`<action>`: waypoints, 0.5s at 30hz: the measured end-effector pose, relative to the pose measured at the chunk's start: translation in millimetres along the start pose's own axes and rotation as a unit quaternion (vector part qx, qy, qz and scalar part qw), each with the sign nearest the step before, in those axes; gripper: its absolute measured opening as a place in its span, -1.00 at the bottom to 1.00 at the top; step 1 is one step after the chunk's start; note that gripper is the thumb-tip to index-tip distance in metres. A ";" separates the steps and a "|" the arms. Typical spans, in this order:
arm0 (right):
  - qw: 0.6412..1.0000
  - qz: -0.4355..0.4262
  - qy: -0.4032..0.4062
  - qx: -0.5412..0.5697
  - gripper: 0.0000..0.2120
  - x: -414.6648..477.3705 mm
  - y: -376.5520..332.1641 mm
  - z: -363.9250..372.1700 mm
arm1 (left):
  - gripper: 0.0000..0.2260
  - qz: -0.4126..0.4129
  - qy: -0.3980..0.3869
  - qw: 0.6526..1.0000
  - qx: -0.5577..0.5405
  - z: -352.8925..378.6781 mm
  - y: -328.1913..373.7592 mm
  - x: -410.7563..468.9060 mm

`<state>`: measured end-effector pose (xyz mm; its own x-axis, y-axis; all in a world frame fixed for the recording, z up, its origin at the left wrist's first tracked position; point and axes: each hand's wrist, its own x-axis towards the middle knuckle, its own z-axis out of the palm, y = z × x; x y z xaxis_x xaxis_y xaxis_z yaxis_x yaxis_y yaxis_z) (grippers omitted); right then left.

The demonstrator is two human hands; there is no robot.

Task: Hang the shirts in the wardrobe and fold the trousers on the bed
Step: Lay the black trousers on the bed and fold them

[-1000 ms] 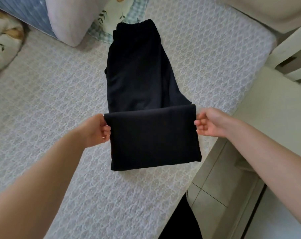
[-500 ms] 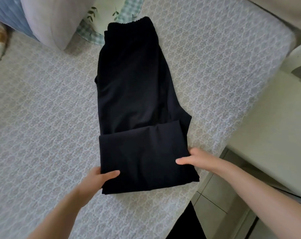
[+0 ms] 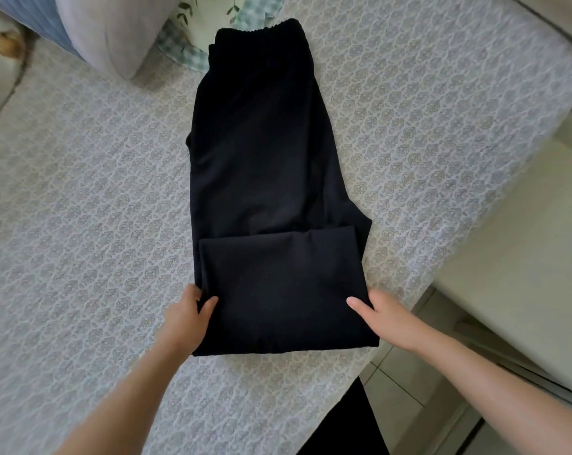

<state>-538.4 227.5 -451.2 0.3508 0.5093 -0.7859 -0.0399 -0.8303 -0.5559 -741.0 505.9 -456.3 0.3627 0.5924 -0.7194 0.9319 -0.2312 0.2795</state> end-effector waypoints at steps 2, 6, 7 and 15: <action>0.999 0.006 0.033 -0.039 -0.79 4.3 -1.7 -4.2 | -0.76 -0.024 0.040 0.999 0.022 -2.3 3.7 -4.3; 0.996 -0.018 0.088 0.025 -0.81 14.7 -16.7 -24.6 | -0.49 0.109 0.172 0.972 0.117 3.8 41.9 -12.5; 0.994 -0.025 0.094 0.042 -0.83 17.1 -21.6 -29.7 | -0.48 0.141 0.182 0.963 0.138 7.4 59.3 -13.9; 0.989 -0.052 0.040 0.134 -0.82 20.1 -47.9 -49.1 | -0.26 0.328 -0.083 0.937 0.083 36.7 186.8 -1.5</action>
<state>-483.4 266.4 -427.1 0.4392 0.5599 -0.7026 -0.2428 -0.6790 -0.6929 -567.5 433.5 -426.3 0.8393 0.1554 -0.5210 0.4910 -0.6282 0.6035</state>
